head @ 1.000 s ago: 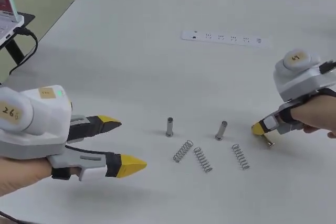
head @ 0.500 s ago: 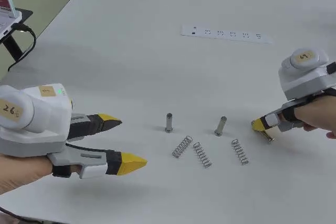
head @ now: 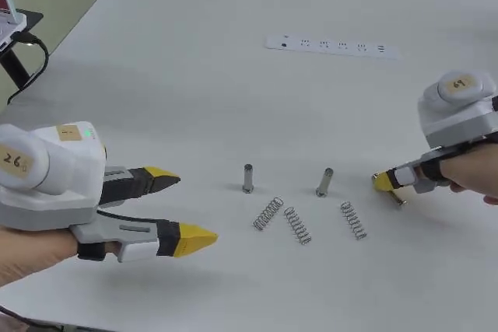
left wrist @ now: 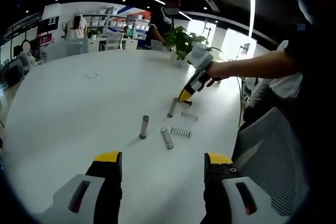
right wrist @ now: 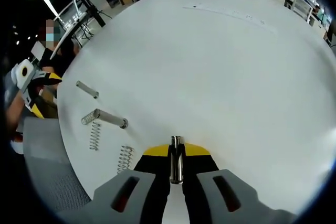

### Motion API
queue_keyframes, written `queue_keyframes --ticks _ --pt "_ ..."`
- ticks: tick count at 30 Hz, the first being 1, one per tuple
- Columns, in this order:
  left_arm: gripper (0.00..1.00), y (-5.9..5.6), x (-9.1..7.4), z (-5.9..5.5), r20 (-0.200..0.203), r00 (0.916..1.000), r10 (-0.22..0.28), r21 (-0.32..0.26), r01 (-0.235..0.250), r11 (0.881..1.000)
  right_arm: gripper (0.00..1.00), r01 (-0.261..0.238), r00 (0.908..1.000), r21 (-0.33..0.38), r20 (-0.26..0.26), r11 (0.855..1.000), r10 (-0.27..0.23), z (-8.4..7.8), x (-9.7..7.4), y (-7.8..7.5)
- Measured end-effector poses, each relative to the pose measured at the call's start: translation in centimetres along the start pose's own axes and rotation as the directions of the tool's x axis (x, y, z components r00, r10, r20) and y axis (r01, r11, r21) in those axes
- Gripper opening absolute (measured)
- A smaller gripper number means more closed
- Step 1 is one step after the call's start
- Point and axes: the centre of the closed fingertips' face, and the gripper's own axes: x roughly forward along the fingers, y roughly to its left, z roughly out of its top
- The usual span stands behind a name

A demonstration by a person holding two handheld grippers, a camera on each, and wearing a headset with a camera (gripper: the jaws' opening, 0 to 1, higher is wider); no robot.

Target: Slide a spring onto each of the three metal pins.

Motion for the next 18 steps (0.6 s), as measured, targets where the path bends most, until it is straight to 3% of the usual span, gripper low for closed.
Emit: queue_keyframes --ticks 18 --pt "0.57 -0.3 0.2 0.2 0.004 1.0 -0.005 0.006 0.005 1.0 0.04 -0.008 0.9906 -0.032 0.136 0.999 0.012 1.6 -0.9 0.7"
